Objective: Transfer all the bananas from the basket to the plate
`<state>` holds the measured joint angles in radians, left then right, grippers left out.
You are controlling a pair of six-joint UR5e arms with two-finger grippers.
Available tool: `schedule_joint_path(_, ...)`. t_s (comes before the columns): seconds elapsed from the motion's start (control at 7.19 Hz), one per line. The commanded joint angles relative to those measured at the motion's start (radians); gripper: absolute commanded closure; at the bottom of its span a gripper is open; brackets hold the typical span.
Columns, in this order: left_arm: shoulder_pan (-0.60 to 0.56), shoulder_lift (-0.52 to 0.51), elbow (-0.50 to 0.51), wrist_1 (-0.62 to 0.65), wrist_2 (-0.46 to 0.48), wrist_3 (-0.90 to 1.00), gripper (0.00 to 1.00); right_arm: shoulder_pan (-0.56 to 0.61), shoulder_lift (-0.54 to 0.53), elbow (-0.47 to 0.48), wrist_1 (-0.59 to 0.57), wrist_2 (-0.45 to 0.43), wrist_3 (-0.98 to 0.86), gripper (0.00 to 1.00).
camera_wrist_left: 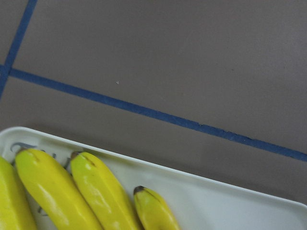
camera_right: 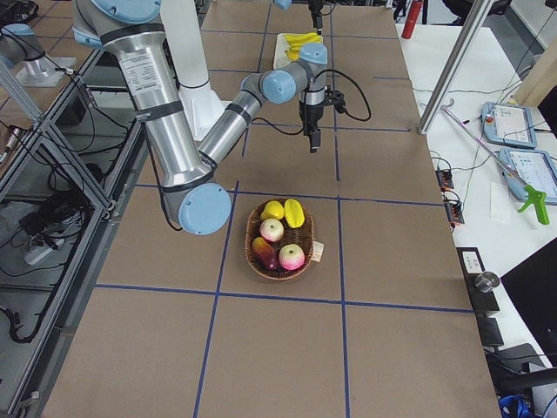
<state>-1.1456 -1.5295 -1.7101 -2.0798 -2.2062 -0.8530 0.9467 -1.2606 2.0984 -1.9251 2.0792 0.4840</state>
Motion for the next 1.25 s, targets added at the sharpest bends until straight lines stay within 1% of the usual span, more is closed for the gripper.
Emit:
schedule_joint_path(0.0,-0.093,0.046,0.006,0.071,-0.021,0.403,0.0,0.181,-0.161,-0.003,0.003,0.076,-0.334,0.0)
schedule_joint_path(0.14,-0.147,0.054,0.006,0.157,-0.021,0.628,0.0,0.273,-0.23,-0.008,0.003,0.12,-0.482,0.0)
schedule_joint_path(0.28,-0.207,0.054,0.001,0.285,-0.021,0.831,0.0,0.35,-0.293,-0.021,0.003,0.163,-0.621,0.0)
schedule_joint_path(0.42,-0.259,0.049,-0.012,0.41,-0.023,0.97,0.0,0.404,-0.327,-0.059,0.003,0.188,-0.73,0.0)
schedule_joint_path(0.56,-0.29,0.046,-0.016,0.488,-0.056,1.012,0.0,0.437,-0.351,-0.086,0.005,0.193,-0.802,0.0)
schedule_joint_path(0.7,-0.324,0.054,-0.014,0.501,-0.122,1.026,0.0,0.458,-0.368,-0.107,0.005,0.202,-0.826,0.0)
schedule_joint_path(0.83,-0.373,0.061,-0.007,0.515,-0.174,1.023,0.0,0.467,-0.393,-0.113,0.006,0.202,-0.823,0.02)
schedule_joint_path(0.97,-0.396,0.065,-0.008,0.515,-0.181,1.023,0.0,0.503,-0.419,-0.144,0.043,0.205,-0.817,0.05)
schedule_joint_path(1.11,-0.398,0.066,0.006,0.505,-0.179,1.025,0.0,0.524,-0.433,-0.199,0.095,0.225,-0.802,0.05)
